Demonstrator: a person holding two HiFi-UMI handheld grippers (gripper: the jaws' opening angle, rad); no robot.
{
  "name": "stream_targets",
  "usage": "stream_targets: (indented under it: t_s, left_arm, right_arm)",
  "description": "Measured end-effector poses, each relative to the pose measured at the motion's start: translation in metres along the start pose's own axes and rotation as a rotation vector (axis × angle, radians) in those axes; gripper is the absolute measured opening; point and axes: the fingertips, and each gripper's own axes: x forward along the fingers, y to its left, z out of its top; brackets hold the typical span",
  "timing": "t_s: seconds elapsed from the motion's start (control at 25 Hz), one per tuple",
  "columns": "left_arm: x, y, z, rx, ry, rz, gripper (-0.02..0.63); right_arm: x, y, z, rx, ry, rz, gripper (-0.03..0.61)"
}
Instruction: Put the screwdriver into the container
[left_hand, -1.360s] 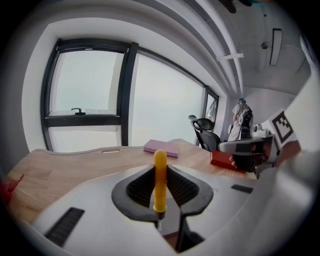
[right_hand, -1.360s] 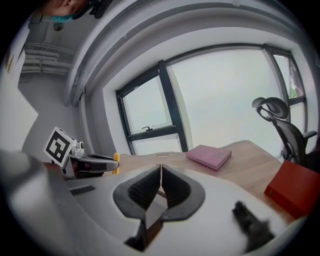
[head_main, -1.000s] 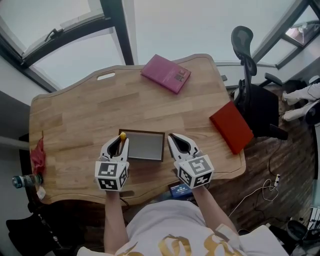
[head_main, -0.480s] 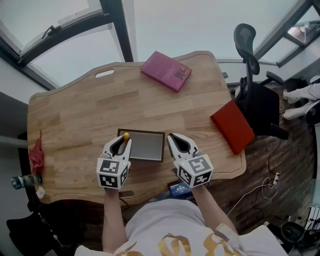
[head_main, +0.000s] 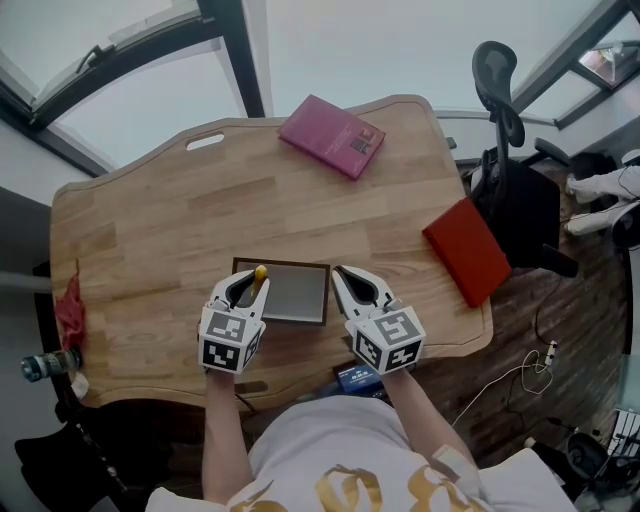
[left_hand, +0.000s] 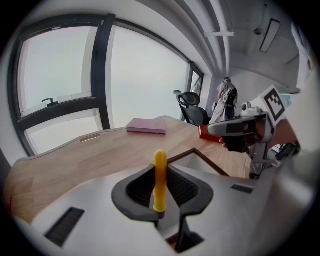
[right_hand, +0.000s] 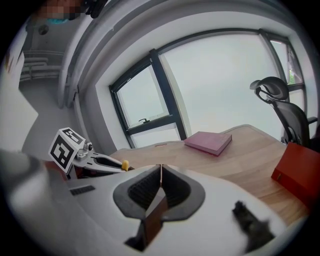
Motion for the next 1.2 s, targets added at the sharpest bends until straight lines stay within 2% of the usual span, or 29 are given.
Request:
stream_targets:
  t_s: [0.64,0.88,1.2]
  left_arm:
    - [0.026,-0.019,-0.015,0.133,0.148,-0.096,0.08]
    - [0.032,-0.019,-0.016,0.141,0.18,-0.118,0.08]
    - [0.044,-0.03,-0.021,0.218,0.263,-0.183,0.08]
  right_arm:
    - [0.001,-0.018,-0.007,0.04,0.011,-0.024,0.032]
    - [0.004,-0.027,-0.009,0.06,0.016,-0.031,0.032]
    - [0.008,-0.036,-0.009,0.069,0.021,-0.033,0.032]
